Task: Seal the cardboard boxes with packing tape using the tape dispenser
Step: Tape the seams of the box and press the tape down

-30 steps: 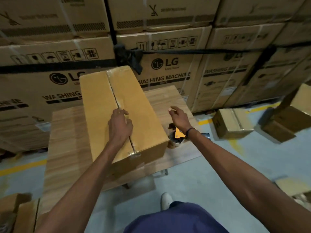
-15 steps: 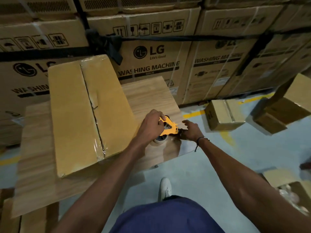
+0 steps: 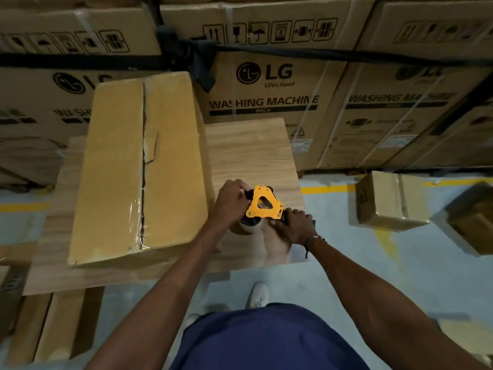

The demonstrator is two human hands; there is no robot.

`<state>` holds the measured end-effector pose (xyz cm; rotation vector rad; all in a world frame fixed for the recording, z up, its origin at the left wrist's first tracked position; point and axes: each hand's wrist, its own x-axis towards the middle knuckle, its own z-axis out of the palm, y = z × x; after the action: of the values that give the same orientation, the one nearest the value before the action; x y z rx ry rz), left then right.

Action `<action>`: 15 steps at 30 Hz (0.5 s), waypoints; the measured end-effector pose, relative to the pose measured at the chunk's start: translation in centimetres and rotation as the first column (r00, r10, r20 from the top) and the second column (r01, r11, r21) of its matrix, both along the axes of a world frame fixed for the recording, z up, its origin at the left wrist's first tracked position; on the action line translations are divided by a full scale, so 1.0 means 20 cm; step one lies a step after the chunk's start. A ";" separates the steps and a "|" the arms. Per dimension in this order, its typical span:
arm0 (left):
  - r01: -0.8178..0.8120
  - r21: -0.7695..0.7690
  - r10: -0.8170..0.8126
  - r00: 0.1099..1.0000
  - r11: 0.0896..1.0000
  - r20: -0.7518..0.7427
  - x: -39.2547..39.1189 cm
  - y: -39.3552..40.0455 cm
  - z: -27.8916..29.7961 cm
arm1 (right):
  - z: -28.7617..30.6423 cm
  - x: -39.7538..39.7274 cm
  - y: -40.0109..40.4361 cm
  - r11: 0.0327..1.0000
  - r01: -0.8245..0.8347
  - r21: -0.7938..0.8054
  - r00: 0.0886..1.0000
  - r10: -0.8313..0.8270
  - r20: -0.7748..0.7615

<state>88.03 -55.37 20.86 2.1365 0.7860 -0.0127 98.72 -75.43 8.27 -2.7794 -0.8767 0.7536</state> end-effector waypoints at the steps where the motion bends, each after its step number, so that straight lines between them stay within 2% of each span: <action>1: -0.034 0.010 0.034 0.999 0.999 0.017 0.01 0.01 -0.01 | 0.02 0.03 0.01 0.999 0.014 0.045 1.000 -0.014 -0.010; 4: -0.129 0.014 0.128 0.991 0.992 0.050 0.02 0.04 0.01 | 0.15 0.15 0.08 0.975 0.151 0.164 0.979 -0.125 -0.159; 7: -0.214 -0.013 0.214 0.972 0.977 0.101 0.02 0.08 0.07 | 0.28 0.28 0.19 0.899 0.281 0.337 0.915 -0.145 -0.376; 11: -0.326 -0.146 0.346 0.928 0.934 0.140 -0.02 0.21 0.21 | 0.53 0.36 0.36 0.745 0.473 0.471 0.731 -0.034 -0.681; 15: -0.394 -0.409 0.491 0.855 0.823 0.165 -0.06 0.37 0.29 | 0.72 0.37 0.53 0.736 0.447 0.509 0.618 0.158 -0.770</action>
<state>86.77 -47.92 26.68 1.5233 1.0206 0.3453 106.19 -64.77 22.61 -1.5723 -0.5257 1.1791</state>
